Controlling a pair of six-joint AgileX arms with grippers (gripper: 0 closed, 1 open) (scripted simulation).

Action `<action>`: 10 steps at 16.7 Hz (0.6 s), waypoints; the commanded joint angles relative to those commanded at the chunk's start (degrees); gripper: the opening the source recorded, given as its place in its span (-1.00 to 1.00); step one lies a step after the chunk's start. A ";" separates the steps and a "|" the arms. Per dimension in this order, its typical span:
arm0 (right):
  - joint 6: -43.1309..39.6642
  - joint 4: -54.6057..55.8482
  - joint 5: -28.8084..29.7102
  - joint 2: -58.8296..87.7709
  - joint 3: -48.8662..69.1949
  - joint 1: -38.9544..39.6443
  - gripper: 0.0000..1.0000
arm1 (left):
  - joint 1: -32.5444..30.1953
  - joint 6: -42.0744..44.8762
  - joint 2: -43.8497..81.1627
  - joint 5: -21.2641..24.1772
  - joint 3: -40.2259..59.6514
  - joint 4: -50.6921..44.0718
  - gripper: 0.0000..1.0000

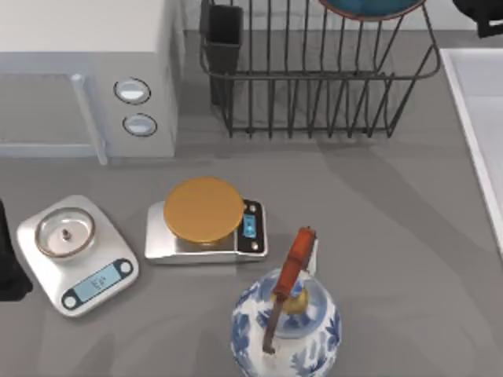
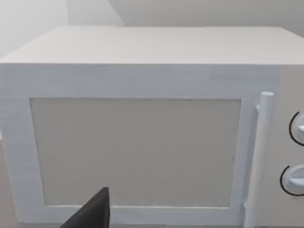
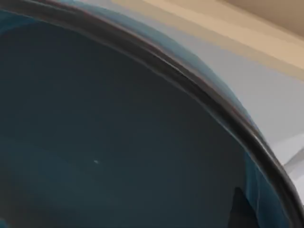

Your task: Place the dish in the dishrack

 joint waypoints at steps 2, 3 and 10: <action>3.50 9.04 6.54 -1.98 -1.68 9.19 -1.00 | 0.00 0.00 0.00 0.00 0.00 0.00 1.00; 4.97 12.80 9.52 -2.91 -2.49 12.89 -1.00 | 0.00 0.00 0.00 0.00 0.00 0.00 1.00; 9.14 22.75 18.55 -5.81 -5.40 22.64 -1.00 | 0.00 0.00 0.00 0.00 0.00 0.00 1.00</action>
